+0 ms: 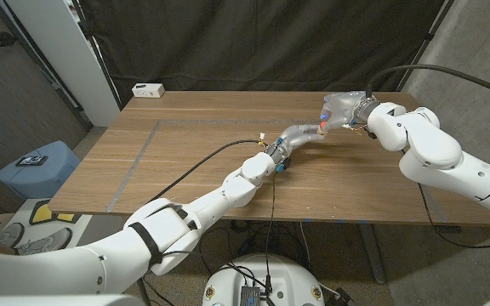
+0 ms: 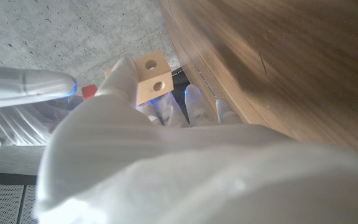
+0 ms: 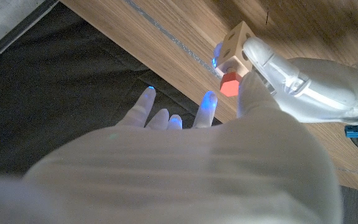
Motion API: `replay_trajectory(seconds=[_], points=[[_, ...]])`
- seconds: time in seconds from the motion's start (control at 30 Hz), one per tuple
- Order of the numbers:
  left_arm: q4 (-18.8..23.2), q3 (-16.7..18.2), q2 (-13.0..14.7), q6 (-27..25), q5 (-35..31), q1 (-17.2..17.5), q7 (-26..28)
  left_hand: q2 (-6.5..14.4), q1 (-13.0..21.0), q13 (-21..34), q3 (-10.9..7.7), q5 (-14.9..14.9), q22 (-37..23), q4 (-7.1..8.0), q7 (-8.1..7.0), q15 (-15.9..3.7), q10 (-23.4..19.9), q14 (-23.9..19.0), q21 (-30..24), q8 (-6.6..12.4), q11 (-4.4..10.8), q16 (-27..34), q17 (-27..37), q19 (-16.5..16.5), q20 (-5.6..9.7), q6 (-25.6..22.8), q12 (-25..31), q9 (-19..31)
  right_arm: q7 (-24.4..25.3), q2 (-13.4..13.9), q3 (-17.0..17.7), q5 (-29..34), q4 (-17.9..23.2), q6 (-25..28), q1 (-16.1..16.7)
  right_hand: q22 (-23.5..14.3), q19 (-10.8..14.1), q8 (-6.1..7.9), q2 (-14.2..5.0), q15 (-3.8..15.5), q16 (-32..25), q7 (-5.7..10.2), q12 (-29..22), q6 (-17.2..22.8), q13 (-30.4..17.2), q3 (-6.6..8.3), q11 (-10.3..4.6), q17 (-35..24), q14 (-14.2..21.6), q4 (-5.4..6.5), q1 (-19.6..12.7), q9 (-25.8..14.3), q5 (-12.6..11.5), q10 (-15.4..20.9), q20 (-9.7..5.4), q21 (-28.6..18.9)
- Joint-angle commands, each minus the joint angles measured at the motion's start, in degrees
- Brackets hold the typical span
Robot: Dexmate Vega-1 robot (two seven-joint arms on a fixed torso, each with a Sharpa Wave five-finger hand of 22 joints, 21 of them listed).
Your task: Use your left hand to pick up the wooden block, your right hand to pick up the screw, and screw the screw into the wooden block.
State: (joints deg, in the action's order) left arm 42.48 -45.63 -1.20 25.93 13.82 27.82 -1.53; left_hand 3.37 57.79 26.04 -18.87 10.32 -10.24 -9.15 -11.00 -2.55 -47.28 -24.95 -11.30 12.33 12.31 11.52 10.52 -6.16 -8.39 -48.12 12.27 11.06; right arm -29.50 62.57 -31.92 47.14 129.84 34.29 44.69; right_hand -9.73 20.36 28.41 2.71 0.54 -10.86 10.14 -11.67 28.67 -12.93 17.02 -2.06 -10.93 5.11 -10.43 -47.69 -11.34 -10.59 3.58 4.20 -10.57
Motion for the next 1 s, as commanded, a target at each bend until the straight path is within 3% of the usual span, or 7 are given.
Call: replay_trajectory(seconds=[0.03, 1.0], points=[[-0.8, 0.0, -0.4, 0.2, 0.1, -0.3, -0.1, 0.3, 0.4, 0.7, -0.10, 0.4, -0.2, 0.19, -0.66, -4.09, -0.6, -0.4, -0.4, 0.24, 0.30, 0.4, 0.2, -0.4, -0.10, -1.4, 0.3, 0.1, -0.2, -1.5, 0.3, 3.7, -0.7, -0.3, 1.4, -0.1, 0.1, 0.65, 0.10, 0.42, -0.5, -0.07, -0.4, 1.8, -0.1, 0.70, -0.47, -0.2, 0.2, 0.17, -1.3, -0.3, -0.4, 0.6, -0.31, -0.4], [-3.3, 0.1, -1.3, 0.9, 0.3, -1.4, -0.5, 0.4, 0.6, 0.8, 0.01, 0.4, -0.2, 0.25, -0.57, -3.74, -0.6, -0.4, -0.4, 0.09, 0.29, 0.4, 0.2, -0.3, -0.14, -1.1, 0.3, 0.1, 2.0, -3.9, 1.8, 4.6, -2.9, -2.5, 2.1, -0.1, 1.7, 4.57, 0.46, 2.00, -1.4, -0.51, -1.6, 10.8, 0.0, 1.96, -1.56, -0.7, 2.9, 1.05, -3.0, -1.3, -0.3, 4.2, -1.26, -0.8]])
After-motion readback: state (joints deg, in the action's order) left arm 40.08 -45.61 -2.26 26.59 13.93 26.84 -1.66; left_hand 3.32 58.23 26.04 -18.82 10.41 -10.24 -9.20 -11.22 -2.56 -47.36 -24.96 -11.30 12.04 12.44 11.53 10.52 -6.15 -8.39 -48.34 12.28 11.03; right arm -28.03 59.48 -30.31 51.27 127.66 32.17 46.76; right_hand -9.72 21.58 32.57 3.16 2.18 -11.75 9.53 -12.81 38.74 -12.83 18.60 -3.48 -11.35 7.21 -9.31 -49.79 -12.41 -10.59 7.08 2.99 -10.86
